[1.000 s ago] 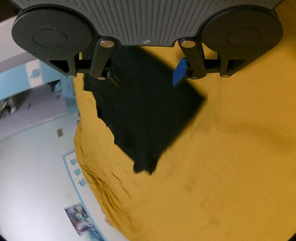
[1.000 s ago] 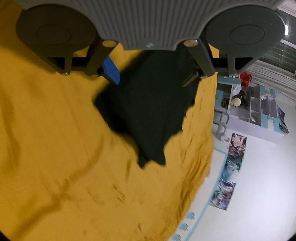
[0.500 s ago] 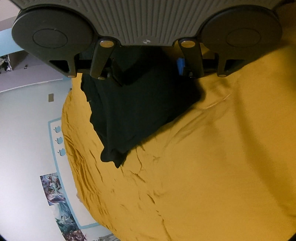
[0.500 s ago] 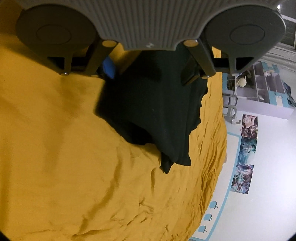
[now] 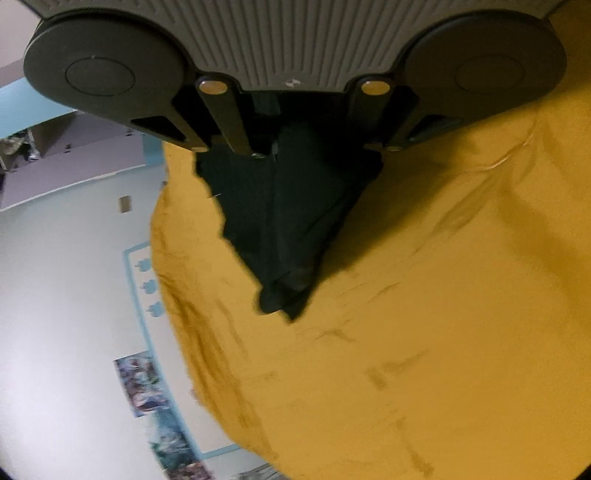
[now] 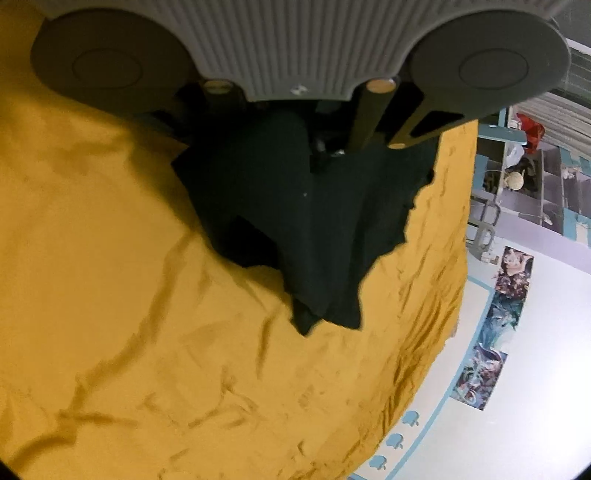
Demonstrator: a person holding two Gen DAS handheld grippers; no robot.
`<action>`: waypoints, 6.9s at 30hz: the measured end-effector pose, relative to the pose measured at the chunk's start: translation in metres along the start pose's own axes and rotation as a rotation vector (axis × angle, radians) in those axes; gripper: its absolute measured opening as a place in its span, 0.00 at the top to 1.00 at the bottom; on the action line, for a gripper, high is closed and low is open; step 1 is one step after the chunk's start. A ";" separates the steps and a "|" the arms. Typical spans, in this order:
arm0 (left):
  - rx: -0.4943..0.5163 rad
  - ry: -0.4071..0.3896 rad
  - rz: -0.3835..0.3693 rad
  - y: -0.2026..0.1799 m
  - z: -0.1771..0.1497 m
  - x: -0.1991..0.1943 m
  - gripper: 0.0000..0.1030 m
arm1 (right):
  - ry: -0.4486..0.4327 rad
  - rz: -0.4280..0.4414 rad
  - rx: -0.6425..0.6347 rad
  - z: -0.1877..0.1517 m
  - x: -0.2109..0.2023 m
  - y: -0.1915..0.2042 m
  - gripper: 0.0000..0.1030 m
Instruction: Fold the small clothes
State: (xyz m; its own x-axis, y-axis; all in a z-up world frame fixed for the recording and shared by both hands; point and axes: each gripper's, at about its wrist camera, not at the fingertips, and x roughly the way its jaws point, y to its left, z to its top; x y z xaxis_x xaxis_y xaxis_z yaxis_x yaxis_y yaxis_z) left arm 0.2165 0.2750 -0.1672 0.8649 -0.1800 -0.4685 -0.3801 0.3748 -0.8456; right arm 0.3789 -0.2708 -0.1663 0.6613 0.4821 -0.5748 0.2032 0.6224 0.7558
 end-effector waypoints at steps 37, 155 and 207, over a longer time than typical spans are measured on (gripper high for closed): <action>0.655 -0.004 0.183 -0.089 -0.010 -0.048 0.64 | -0.198 -0.227 -0.901 -0.010 -0.085 0.058 0.45; 0.449 -0.034 0.158 -0.004 -0.098 -0.123 0.59 | -0.369 -0.223 -0.552 -0.124 -0.141 0.026 0.45; 0.678 0.111 0.084 -0.018 -0.134 -0.099 0.31 | 0.193 -0.106 -0.748 -0.284 -0.101 0.109 0.35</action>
State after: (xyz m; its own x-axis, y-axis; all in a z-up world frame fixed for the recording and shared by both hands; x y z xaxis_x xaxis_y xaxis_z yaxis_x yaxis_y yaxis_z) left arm 0.0937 0.1644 -0.1392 0.7893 -0.2040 -0.5791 -0.1243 0.8706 -0.4761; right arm 0.1291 -0.0769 -0.1146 0.5140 0.4526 -0.7287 -0.3283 0.8886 0.3203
